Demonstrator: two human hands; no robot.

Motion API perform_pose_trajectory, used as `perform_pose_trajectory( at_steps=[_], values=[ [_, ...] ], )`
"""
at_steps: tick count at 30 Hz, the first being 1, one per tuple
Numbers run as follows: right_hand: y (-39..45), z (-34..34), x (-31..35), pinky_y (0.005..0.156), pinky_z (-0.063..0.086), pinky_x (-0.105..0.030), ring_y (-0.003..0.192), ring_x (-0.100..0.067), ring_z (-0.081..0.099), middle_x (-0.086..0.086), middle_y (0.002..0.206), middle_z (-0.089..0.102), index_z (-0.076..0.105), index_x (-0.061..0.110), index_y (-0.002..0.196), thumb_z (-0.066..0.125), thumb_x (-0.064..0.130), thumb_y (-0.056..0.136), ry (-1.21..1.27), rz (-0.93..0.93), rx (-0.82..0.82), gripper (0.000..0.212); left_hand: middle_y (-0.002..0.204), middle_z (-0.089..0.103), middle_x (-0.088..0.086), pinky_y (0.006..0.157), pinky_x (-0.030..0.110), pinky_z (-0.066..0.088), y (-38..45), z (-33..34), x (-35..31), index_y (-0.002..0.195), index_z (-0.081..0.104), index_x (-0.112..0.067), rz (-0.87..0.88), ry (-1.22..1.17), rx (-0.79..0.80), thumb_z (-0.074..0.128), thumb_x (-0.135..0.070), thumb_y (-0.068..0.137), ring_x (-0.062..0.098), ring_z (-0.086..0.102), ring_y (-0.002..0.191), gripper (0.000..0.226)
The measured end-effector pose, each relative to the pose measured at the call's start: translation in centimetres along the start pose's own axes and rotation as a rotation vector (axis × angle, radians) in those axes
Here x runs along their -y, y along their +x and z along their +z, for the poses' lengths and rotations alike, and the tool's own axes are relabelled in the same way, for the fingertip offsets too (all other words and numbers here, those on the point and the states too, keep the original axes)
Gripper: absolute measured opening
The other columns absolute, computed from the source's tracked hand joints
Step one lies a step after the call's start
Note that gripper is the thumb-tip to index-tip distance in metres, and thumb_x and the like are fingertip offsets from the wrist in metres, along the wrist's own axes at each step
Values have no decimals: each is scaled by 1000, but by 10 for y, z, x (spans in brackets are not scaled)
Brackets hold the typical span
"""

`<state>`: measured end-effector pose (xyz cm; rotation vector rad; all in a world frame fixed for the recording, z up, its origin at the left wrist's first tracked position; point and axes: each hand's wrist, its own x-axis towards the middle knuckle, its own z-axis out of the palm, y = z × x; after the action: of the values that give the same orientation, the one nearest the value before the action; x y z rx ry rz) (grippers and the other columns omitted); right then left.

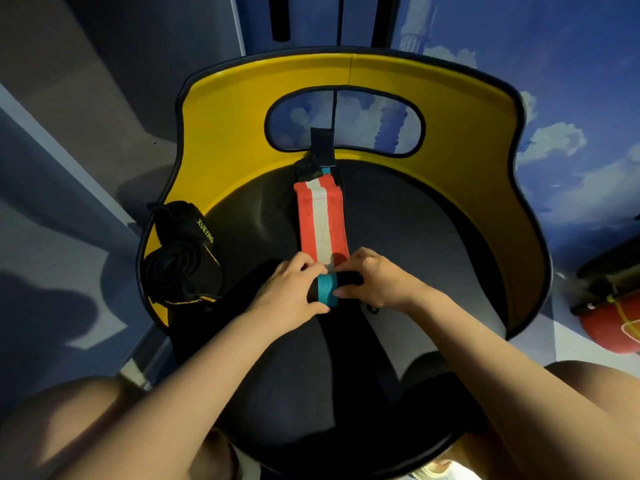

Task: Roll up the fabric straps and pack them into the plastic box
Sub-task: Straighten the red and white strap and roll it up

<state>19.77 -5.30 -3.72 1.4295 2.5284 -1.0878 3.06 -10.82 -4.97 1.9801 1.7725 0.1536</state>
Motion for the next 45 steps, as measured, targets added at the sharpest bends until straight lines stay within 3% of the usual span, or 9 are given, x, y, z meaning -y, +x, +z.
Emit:
perform_pose_trajectory(
  at_steps=[4, 10, 15, 19, 25, 29, 35, 42, 45],
  values=[
    [-5, 10, 1, 93, 48, -34, 114, -19, 49, -1, 122, 48, 50, 22, 129, 60, 32, 89, -154, -110, -220, 43, 133, 34, -9, 102, 30, 39, 10, -7, 6, 139, 39, -17, -31, -125, 73, 67, -39, 83, 13, 37, 125, 67],
    [-11, 20, -11, 100, 45, -35, 122, -21, 40, -3, 139, 39, 29, 18, 146, 69, 35, 82, -357, -223, -196, 77, 133, 35, -11, 108, 35, 37, 20, -7, 14, 143, 36, -21, -41, -192, 143, 62, -42, 86, 10, 33, 129, 66],
    [-5, 21, -12, 106, 39, -30, 125, -19, 42, -3, 138, 44, 36, 18, 143, 70, 26, 82, -194, -205, -228, 71, 136, 32, -10, 103, 33, 39, 18, -7, 13, 144, 30, -26, -4, -31, 120, 59, -50, 85, 13, 31, 128, 71],
    [-6, 18, -15, 108, 38, -29, 123, -15, 45, 0, 134, 47, 41, 20, 141, 73, 26, 79, -38, -160, -162, 70, 133, 35, -7, 97, 30, 40, 10, -6, 11, 135, 32, -30, 90, 141, -34, 65, -51, 79, 13, 37, 121, 69],
    [-7, 11, -17, 97, 37, -13, 106, 0, 46, 7, 123, 52, 49, 25, 134, 72, 27, 80, 72, -144, -83, 59, 129, 36, -9, 96, 28, 44, 3, -5, 17, 130, 39, -26, 130, 47, -10, 65, -46, 81, 10, 41, 120, 59],
    [-10, 16, -16, 104, 42, -28, 120, -9, 45, 6, 132, 45, 38, 26, 141, 68, 37, 83, -18, -143, -163, 66, 125, 42, -12, 96, 27, 44, 8, -9, 22, 127, 45, -27, 81, -82, 26, 69, -43, 79, 8, 46, 115, 56],
    [-12, 19, -21, 102, 45, -32, 120, -13, 49, 6, 132, 48, 43, 28, 137, 68, 34, 83, -40, -195, -275, 60, 126, 43, -11, 96, 25, 43, 16, -13, 23, 130, 43, -28, 22, -141, 87, 65, -45, 82, 9, 46, 116, 56],
    [-7, 16, -22, 104, 42, -26, 120, -10, 50, 6, 132, 50, 45, 24, 137, 65, 34, 85, 112, -125, -233, 56, 133, 37, -10, 98, 27, 43, 17, -13, 16, 137, 35, -30, 20, -86, 43, 67, -44, 81, 10, 41, 123, 67],
    [-6, 13, -22, 102, 41, -20, 118, -8, 50, 7, 130, 50, 45, 24, 137, 64, 34, 87, 155, -85, -181, 55, 129, 38, -10, 95, 29, 47, 16, -11, 9, 128, 37, -33, 11, -98, -17, 72, -38, 78, 11, 43, 120, 62]
  ],
)
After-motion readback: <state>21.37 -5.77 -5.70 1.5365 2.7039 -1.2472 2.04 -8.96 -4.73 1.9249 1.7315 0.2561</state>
